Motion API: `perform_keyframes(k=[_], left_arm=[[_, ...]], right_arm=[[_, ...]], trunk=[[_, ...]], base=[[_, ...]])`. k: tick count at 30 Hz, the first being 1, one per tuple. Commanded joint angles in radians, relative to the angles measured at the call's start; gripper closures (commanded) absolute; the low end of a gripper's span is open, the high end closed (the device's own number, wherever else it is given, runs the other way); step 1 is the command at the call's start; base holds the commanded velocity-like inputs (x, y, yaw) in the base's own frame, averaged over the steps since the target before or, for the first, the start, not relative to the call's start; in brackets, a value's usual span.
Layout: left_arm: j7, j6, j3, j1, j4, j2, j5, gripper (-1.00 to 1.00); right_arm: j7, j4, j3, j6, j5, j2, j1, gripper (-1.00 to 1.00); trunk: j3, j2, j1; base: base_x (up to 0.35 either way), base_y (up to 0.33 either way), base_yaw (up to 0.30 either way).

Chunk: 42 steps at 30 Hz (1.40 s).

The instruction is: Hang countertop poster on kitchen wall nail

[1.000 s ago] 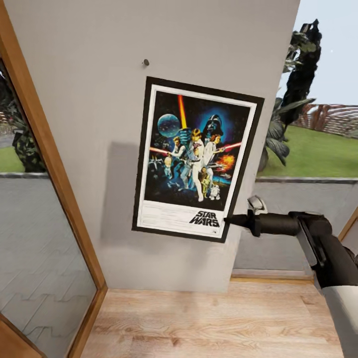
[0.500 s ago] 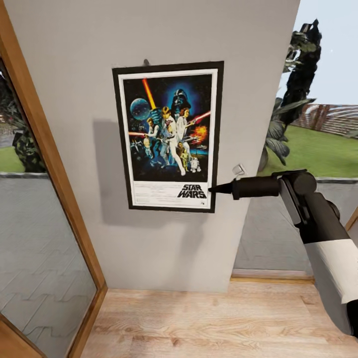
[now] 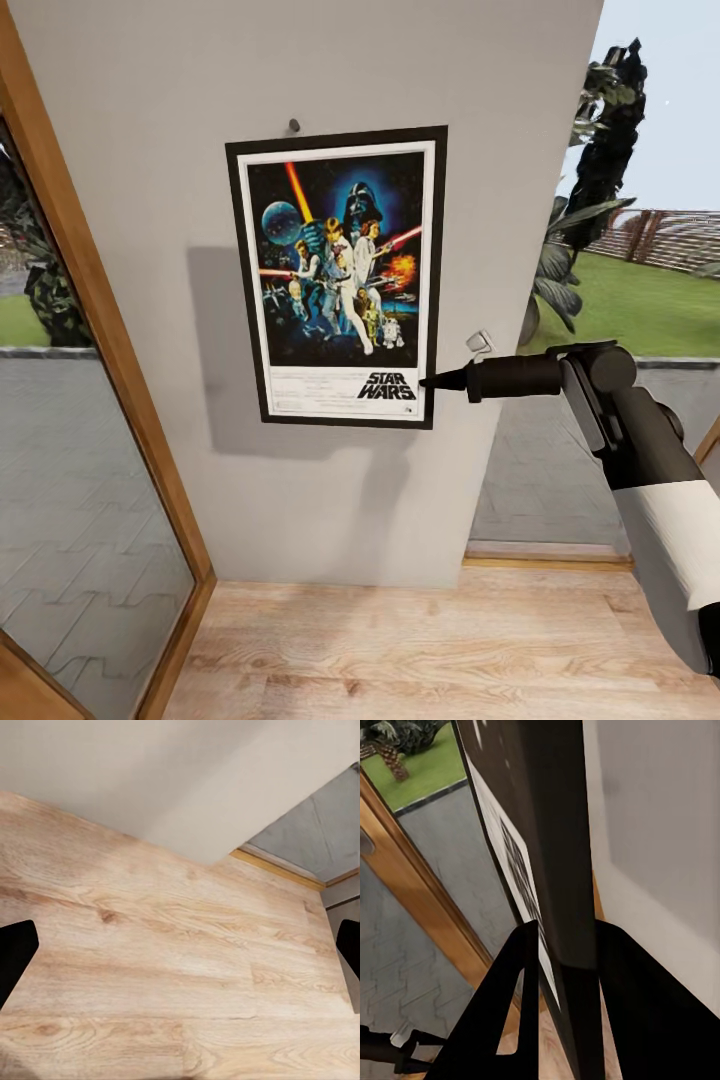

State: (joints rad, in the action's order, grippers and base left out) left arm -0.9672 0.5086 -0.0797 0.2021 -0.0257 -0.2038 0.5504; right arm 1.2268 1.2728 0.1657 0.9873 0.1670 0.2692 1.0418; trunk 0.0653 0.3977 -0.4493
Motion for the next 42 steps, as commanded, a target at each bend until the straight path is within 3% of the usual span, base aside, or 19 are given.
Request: perform_keyframes(k=[1, 11, 17, 20, 27, 37, 42], left_arm=[[-0.004, 0.004, -0.008, 0.001, 0.001, 0.000, -0.006, -1.00], [-0.004, 0.004, -0.008, 0.001, 0.001, 0.000, -0.006, -1.00], [-0.004, 0.004, -0.008, 0.001, 0.001, 0.000, -0.006, -1.00], [-0.004, 0.004, -0.008, 0.001, 0.001, 0.000, -0.006, -1.00], [-0.004, 0.004, -0.008, 0.001, 0.001, 0.000, -0.006, -1.00], [-0.004, 0.004, -0.008, 0.001, 0.001, 0.000, -0.006, -1.00], [-0.004, 0.004, -0.008, 0.001, 0.001, 0.000, -0.006, -1.00]], right_arm=[[0.002, 0.000, 0.001, 0.008, 0.006, 0.001, 0.001, 1.00], [0.003, -0.001, 0.007, 0.010, 0.004, 0.002, 0.020, 1.00], [0.004, -0.006, 0.091, 0.010, 0.003, 0.017, 0.051, 1.00], [0.006, -0.007, 0.109, 0.011, 0.003, 0.032, 0.059, 1.00], [0.012, -0.005, 0.118, 0.010, 0.012, 0.046, 0.064, 1.00], [0.012, -0.001, 0.111, 0.008, 0.073, 0.045, 0.063, 1.00], [0.012, -0.001, 0.112, 0.007, 0.081, 0.045, 0.063, 1.00]], trunk=[[0.002, 0.002, -0.001], [0.002, 0.002, -0.001], [0.002, 0.002, -0.001], [0.002, 0.002, -0.001], [0.002, 0.002, -0.001], [0.002, 0.002, -0.001], [0.002, 0.002, -0.001]], base=[[0.000, 0.000, 0.000], [0.000, 0.000, 0.000], [0.000, 0.000, 0.000], [0.000, 0.000, 0.000], [0.000, 0.000, 0.000], [0.000, 0.000, 0.000], [0.000, 0.000, 0.000]])
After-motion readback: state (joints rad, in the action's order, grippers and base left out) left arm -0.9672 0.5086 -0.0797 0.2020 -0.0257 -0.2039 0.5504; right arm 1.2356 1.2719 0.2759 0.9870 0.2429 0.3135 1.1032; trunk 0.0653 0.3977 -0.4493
